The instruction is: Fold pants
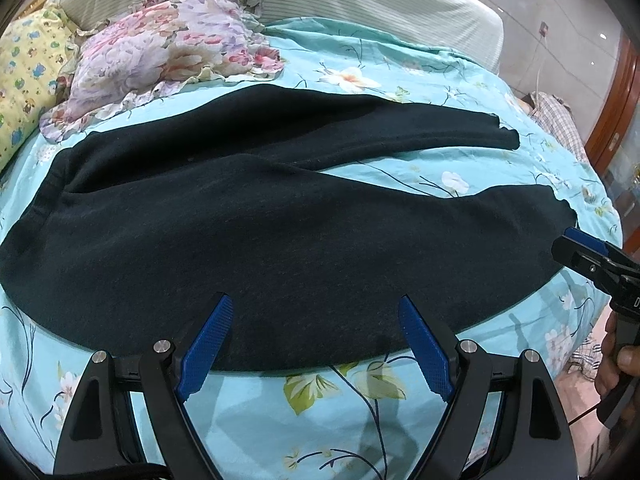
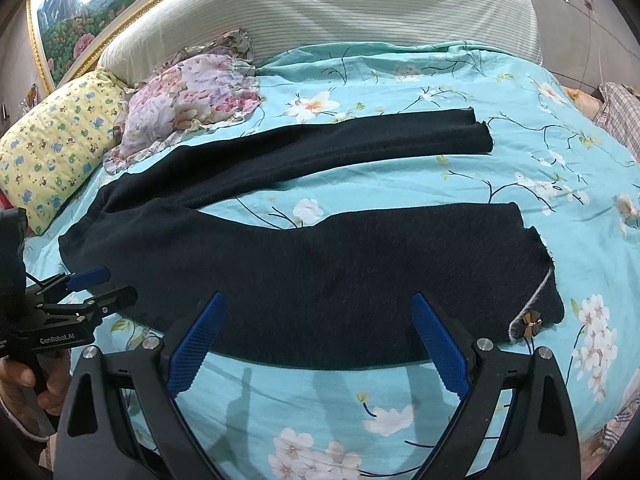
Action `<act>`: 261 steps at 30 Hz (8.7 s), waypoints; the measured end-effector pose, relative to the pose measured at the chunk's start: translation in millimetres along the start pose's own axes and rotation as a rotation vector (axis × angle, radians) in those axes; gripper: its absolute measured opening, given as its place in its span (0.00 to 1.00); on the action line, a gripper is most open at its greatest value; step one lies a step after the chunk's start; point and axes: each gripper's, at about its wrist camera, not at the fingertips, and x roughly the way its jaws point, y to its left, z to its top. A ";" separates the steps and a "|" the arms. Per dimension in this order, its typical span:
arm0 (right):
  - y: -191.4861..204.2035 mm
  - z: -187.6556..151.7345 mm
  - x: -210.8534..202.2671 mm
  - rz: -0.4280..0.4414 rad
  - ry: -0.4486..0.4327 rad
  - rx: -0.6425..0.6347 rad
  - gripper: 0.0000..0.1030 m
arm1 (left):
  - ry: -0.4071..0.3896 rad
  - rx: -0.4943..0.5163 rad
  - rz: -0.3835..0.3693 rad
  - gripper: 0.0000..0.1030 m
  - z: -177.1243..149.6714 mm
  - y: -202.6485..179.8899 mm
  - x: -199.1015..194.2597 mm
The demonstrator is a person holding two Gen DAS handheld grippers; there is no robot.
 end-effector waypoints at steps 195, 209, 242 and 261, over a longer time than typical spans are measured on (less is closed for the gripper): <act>189.7 47.4 110.4 0.683 0.267 -0.320 0.34 | 0.427 -0.186 0.285 0.28 157.8 166.8 95.9; 193.6 59.1 75.2 0.702 0.189 -0.355 0.06 | 0.047 -0.411 0.093 0.04 98.2 192.0 -38.1; 216.3 12.7 90.3 0.615 0.325 -0.496 0.19 | -0.058 -0.689 -0.021 0.12 -25.3 243.2 -55.2; 197.3 63.7 89.4 0.654 0.219 -0.323 0.42 | -0.012 -0.783 0.043 0.57 -22.3 285.0 -61.8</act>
